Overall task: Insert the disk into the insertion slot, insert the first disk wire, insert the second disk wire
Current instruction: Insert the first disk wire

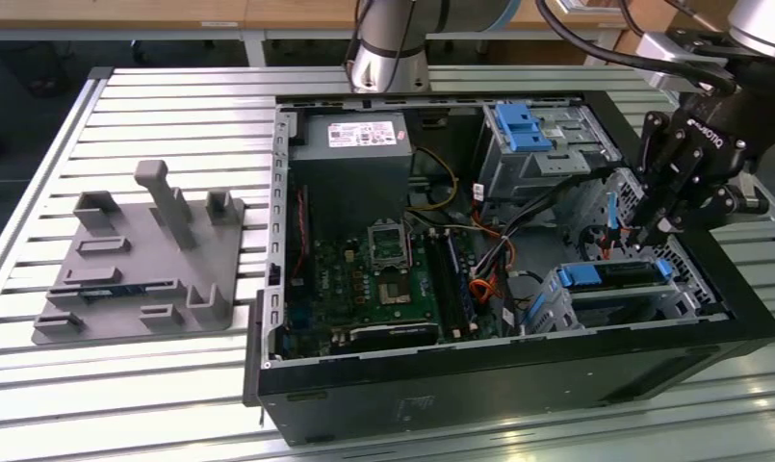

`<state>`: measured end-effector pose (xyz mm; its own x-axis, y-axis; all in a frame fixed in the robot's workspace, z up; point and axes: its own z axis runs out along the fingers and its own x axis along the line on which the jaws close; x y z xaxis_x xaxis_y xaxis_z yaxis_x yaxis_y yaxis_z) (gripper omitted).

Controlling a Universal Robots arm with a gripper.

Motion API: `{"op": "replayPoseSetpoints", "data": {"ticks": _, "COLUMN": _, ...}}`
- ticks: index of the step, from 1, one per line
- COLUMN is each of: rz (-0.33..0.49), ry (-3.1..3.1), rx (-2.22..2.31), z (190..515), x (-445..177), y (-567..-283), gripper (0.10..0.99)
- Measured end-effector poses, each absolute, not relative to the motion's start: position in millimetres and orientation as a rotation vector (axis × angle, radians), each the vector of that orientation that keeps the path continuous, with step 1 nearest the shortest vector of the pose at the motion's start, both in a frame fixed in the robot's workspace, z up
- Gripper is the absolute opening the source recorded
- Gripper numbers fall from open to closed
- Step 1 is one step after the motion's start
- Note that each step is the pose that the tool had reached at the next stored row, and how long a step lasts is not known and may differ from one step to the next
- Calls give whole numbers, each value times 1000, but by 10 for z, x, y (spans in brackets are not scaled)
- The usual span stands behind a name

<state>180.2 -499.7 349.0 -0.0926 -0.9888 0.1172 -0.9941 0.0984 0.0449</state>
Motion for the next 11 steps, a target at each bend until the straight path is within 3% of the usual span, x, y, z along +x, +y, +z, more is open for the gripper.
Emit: {"op": "replayPoseSetpoints", "data": {"ticks": 11, "rz": 80, "ry": -2232, "rx": 2028, "z": 3454, "x": 1816, "y": -4929, "gripper": 318}}
